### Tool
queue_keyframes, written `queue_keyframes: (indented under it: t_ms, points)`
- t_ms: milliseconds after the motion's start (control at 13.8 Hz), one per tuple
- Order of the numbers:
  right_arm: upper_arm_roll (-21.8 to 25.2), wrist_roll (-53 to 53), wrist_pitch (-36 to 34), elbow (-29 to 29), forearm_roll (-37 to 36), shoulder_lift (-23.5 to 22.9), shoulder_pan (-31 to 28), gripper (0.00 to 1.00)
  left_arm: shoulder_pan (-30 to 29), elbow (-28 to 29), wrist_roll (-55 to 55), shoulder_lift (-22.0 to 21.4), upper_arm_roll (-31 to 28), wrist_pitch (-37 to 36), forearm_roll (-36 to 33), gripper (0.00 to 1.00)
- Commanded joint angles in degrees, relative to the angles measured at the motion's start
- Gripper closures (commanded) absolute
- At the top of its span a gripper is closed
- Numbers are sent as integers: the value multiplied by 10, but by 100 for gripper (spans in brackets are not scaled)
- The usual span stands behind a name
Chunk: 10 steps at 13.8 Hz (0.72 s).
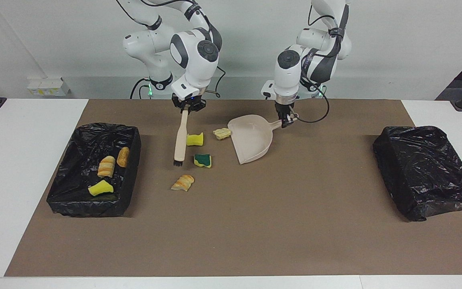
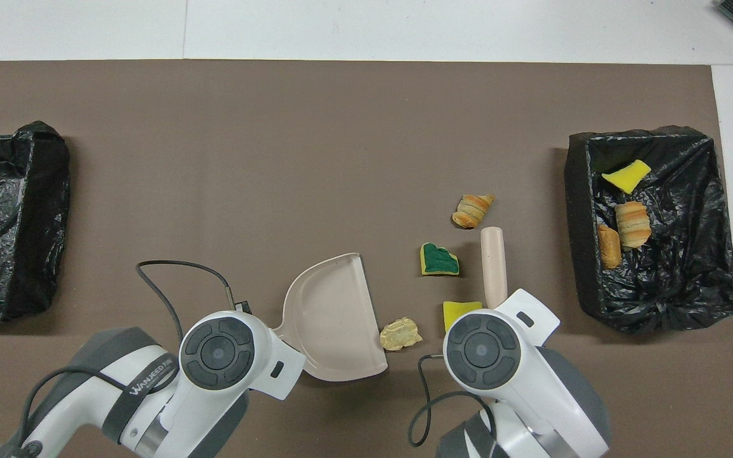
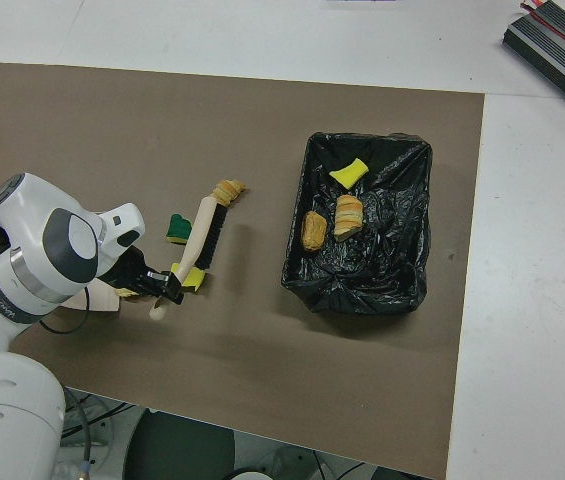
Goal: Sweep and dump trash in bin
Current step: 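Sweep the bread and sponge pieces toward the dustpan with the right gripper's brush, then brush the sponge and bread pieces into the dustpan with the right gripper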
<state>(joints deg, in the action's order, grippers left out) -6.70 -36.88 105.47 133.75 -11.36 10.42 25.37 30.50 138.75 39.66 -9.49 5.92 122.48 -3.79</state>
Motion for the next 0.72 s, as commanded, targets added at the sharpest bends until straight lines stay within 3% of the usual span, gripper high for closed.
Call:
queue_keyframes:
  t_ms: [0,290,435,652]
  points:
    - [-2,52,43,61,13,43,-36,100,0,10,-17,-12,-3,-5,-16,100]
    - [-2,73,68,92,17,63,-41,100,0,10,-33,-12,-2,-9,-16,100]
    - [-2,73,89,92,74,59,-37,100,-1,10,-32,-12,-3,-9,-16,100]
    - [-2,66,146,69,113,2,-32,100,-1,10,-30,-12,-4,-9,-16,100]
